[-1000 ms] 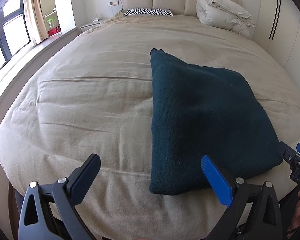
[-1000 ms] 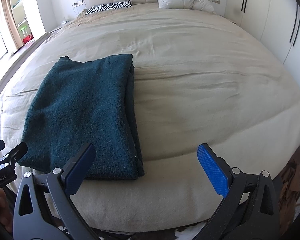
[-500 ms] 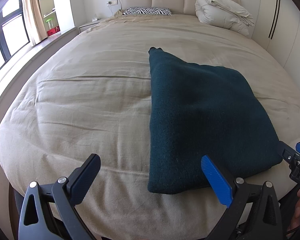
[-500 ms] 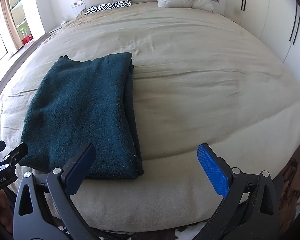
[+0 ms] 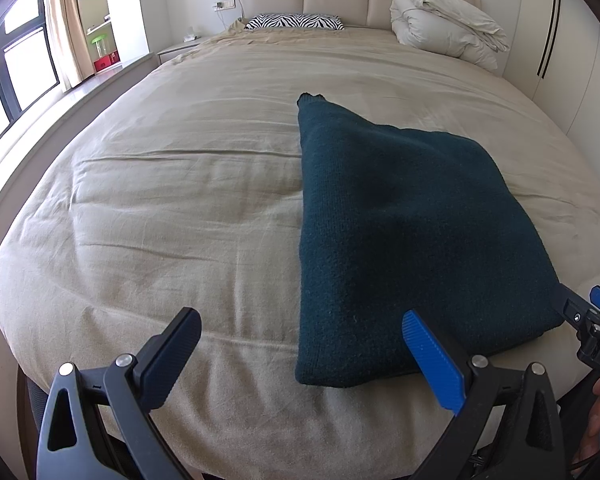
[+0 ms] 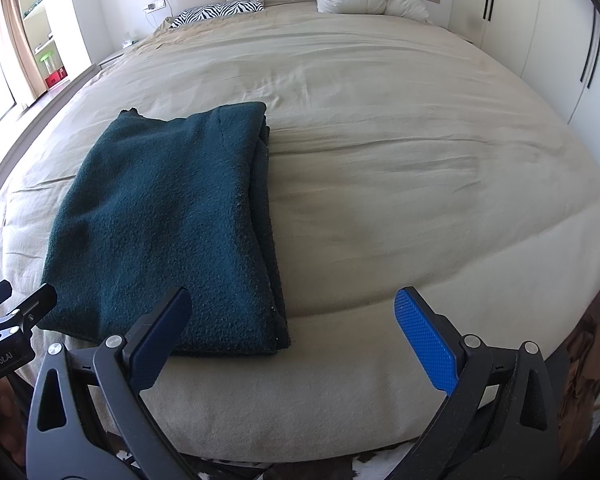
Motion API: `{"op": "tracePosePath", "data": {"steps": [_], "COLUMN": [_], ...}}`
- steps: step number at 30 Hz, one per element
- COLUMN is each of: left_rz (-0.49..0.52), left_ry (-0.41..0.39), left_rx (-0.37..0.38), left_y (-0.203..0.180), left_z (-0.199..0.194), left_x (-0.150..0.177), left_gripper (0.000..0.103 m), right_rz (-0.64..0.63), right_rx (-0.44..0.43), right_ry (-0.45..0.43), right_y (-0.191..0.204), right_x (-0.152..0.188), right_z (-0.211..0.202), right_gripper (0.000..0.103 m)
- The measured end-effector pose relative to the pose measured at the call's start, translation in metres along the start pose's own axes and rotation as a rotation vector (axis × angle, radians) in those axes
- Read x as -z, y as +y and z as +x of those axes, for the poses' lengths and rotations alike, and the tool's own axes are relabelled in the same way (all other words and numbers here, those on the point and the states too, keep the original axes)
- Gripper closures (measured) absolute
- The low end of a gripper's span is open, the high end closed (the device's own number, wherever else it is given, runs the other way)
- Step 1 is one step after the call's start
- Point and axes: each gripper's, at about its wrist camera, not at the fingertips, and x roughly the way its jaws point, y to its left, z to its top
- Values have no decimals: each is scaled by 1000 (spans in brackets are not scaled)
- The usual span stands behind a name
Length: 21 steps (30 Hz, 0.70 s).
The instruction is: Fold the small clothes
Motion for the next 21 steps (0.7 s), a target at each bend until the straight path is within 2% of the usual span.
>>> {"op": "tracePosePath", "data": {"steps": [21], "left_rz": [9], "left_ry": [-6], "left_rx": [6], "left_y": [0], "left_z": [0], "left_x": [2], "left_gripper": [0], "right_rz": [-1], "right_rx": [-9], "right_ry": [10], "right_y": [-1], "right_x": [3], "right_z": [0], "right_gripper": [0]}}
